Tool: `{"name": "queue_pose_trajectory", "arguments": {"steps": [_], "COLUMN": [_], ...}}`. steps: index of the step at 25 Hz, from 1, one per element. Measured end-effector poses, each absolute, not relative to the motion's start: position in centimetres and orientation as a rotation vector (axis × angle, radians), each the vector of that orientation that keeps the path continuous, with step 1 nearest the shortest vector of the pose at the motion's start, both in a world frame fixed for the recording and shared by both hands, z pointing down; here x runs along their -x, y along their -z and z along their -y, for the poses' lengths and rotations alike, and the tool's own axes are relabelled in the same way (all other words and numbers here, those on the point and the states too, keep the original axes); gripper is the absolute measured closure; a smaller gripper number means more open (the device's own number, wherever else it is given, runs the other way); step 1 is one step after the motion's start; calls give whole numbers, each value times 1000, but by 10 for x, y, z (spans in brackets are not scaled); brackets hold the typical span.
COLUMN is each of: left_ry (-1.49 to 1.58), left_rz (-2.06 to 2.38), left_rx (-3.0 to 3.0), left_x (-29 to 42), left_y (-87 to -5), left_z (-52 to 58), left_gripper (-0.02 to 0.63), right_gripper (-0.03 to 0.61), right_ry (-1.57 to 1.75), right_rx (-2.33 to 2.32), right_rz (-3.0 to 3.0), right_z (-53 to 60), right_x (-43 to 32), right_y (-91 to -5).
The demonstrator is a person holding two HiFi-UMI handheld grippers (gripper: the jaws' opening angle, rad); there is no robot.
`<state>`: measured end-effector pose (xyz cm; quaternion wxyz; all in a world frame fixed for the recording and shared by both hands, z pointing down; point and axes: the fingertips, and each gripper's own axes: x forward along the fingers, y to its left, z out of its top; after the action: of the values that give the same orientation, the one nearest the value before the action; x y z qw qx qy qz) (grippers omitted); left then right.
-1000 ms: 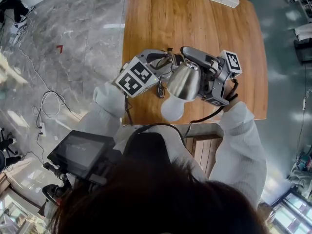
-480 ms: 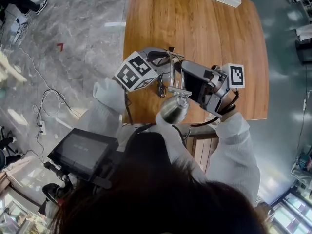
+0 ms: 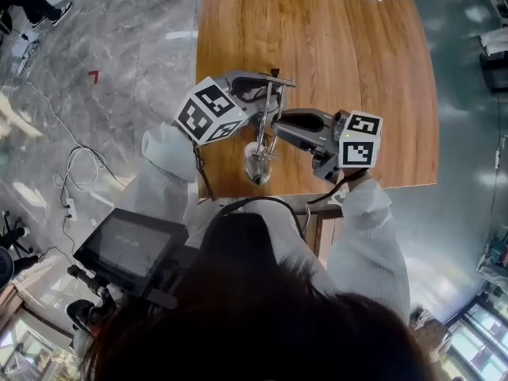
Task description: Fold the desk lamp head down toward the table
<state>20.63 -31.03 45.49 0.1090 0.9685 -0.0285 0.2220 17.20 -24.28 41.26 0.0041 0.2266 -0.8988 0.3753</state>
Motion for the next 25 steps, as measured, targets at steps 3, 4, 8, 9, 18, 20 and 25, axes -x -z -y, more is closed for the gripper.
{"name": "queue_pose_trajectory", "arguments": {"steps": [3,4,8,9,18,20,25], "left_ry": [-670,-680,-708,-711,-684,-665,-668], "left_rz": [70,67,56,54,92,138,298], "left_rx": [-2877,-2888,-2923,-2926,-2918,-2927,-2890], "left_x": [-206,-206,-206,-207,-207,-206,-186], "left_y": [-454,-454,-455,-456,-459,-463,-471], "left_z": [309,308,305,304,307,309,314], "left_gripper": [494,494,495,495,495,495,495], "right_gripper": [494,492,491,489,488,480,479], "right_ry": [-878,-795,-627,-595,-546,-577,-611], "right_rx": [-724,-736,-762,-769,-847,-901,-1061], "right_rz": [2774,2740,2726,2733,2751,2741,2697], "right_z": [242,242,241,240,244,247,247], "right_x": [-171,-170,-170,-170,-172,-174,-180], "right_y": [-418,-422,-428,-428,-434,-436,-437]}}
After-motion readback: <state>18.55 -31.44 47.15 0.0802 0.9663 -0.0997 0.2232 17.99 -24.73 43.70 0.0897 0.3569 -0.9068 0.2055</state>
